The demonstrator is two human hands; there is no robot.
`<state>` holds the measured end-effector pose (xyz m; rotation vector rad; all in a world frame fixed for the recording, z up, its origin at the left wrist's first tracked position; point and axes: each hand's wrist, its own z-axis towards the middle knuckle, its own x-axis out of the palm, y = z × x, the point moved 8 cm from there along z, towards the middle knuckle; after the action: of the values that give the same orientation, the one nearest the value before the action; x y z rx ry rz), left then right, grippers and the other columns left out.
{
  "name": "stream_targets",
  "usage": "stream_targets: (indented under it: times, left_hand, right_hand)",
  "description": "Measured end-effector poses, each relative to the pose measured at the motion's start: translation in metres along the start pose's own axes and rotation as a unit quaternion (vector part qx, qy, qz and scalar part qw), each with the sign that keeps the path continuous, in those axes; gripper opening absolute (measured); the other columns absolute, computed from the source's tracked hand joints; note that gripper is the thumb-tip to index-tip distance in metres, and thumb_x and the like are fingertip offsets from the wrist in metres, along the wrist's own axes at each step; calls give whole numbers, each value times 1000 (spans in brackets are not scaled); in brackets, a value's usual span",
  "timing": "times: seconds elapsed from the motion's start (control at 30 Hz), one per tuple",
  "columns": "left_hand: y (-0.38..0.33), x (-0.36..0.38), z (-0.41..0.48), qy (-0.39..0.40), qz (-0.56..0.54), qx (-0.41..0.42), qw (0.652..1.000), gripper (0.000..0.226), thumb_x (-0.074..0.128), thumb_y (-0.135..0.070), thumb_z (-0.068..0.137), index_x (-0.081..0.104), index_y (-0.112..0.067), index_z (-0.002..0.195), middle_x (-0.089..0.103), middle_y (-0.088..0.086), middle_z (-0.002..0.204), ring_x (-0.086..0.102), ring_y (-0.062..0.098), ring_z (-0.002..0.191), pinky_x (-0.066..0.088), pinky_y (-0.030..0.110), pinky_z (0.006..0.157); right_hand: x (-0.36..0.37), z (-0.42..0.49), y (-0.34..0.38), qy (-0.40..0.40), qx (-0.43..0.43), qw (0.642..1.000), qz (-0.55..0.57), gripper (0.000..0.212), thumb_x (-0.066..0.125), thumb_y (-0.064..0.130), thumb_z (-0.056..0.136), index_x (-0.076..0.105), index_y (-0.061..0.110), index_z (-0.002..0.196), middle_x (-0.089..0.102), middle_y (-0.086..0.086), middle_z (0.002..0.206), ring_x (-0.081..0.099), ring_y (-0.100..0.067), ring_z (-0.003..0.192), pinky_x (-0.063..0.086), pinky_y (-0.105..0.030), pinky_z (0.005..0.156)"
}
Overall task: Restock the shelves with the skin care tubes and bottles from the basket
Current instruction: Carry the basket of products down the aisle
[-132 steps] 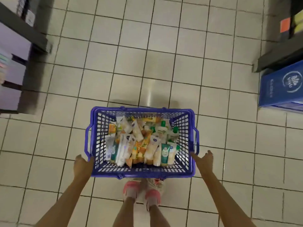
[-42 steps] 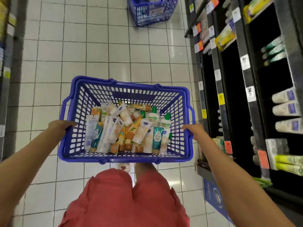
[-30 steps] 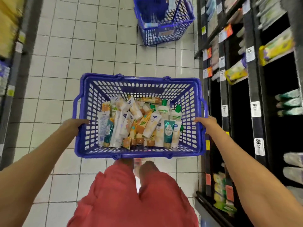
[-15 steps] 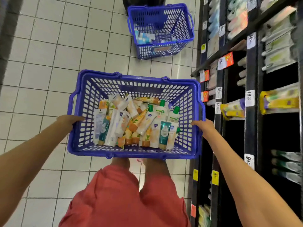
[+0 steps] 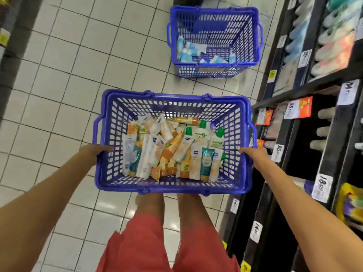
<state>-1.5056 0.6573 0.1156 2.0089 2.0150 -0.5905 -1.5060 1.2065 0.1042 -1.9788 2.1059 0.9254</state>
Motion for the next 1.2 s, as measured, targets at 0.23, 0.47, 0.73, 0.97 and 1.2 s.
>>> stream_targets:
  times: [0.23,0.47,0.73,0.97,1.2]
  left_hand:
    - [-20,65,48,12,-40,-14,999,19,67,-2,80,54,2,93,55,16,125,57,32,99,46,42,90]
    - [-46,114,116,28,-51,-16,998,36,63,-3,83,52,2,117,51,20,133,52,31,116,43,43,99]
    - [-74,135,176,9,-65,-24,998,43,63,-3,84,47,2,124,50,18,134,52,29,118,42,45,100]
    - [-86,136,217,-2,-81,-16,997,45,63,-6,84,47,0,126,50,15,135,50,27,121,42,43,100]
    - [-92,119,249,-33,-94,-19,995,56,68,-9,80,44,0,130,52,16,132,52,31,120,41,48,102]
  right_hand:
    - [11,93,34,1,3,999,-54,27,76,2,70,55,8,86,60,-9,84,57,-24,60,49,-25,51]
    - [49,169,44,31,9,998,-46,27,72,-2,72,50,13,70,56,-6,71,56,-18,52,51,-25,45]
    - [97,228,68,33,-6,997,-68,31,73,5,74,45,17,72,56,-11,96,58,-21,70,53,-24,48]
    - [138,247,81,36,-5,997,-64,26,71,9,78,45,13,81,57,-17,125,58,-32,109,48,-42,86]
    - [176,261,100,57,-36,995,-73,24,69,11,80,46,13,81,59,-18,121,60,-28,96,48,-36,77]
